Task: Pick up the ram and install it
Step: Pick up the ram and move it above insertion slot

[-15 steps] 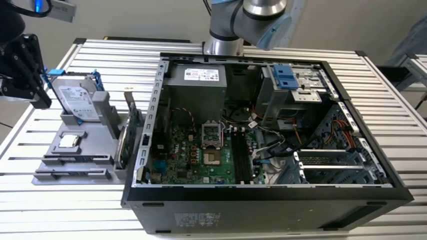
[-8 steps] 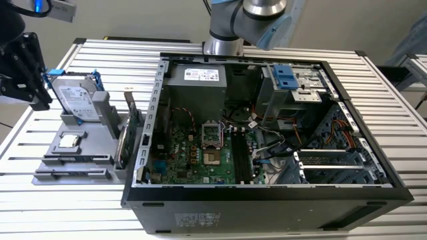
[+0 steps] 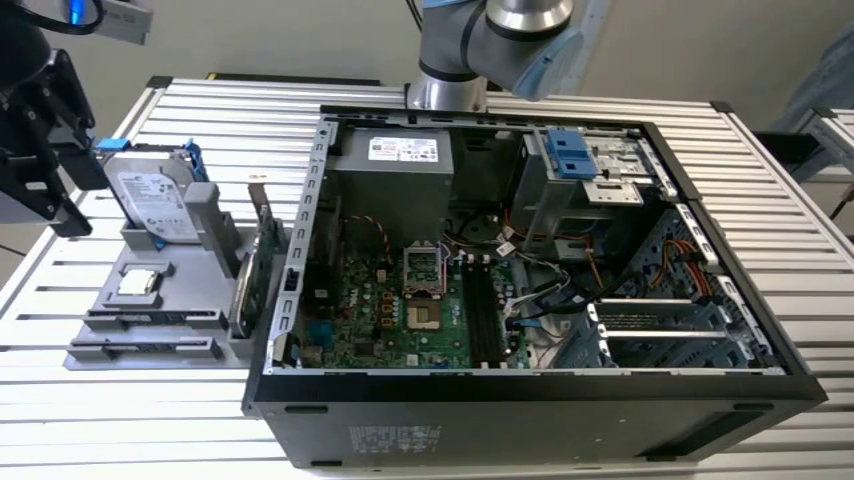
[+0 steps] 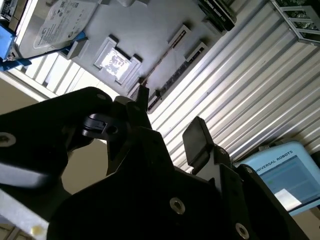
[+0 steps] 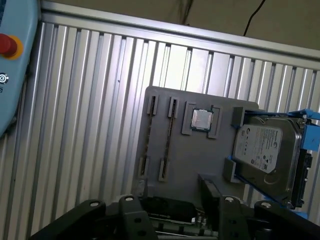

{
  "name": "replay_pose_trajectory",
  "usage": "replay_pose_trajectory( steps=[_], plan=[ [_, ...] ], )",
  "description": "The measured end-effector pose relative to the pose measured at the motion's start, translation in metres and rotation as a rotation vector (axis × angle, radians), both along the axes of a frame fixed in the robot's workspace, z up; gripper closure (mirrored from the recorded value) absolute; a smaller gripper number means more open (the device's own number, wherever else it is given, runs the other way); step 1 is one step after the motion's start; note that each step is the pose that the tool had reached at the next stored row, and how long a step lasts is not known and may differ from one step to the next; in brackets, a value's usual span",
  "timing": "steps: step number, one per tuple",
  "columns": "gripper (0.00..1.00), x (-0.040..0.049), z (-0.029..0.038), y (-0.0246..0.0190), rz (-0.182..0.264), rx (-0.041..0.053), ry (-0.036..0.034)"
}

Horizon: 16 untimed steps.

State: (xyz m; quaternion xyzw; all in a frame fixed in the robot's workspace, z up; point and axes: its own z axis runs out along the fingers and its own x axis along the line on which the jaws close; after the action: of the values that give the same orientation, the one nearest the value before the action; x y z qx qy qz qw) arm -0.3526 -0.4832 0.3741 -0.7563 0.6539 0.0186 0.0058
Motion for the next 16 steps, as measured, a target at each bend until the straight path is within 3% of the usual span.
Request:
replay_pose_trajectory(
  steps=[8, 16],
  plan=[
    [0.0, 0.0, 0.0, 0.0, -0.004, -0.0002, 0.0],
    [0.0, 0.0, -0.0003, 0.0001, -0.09, -0.0002, 0.0]
  ],
)
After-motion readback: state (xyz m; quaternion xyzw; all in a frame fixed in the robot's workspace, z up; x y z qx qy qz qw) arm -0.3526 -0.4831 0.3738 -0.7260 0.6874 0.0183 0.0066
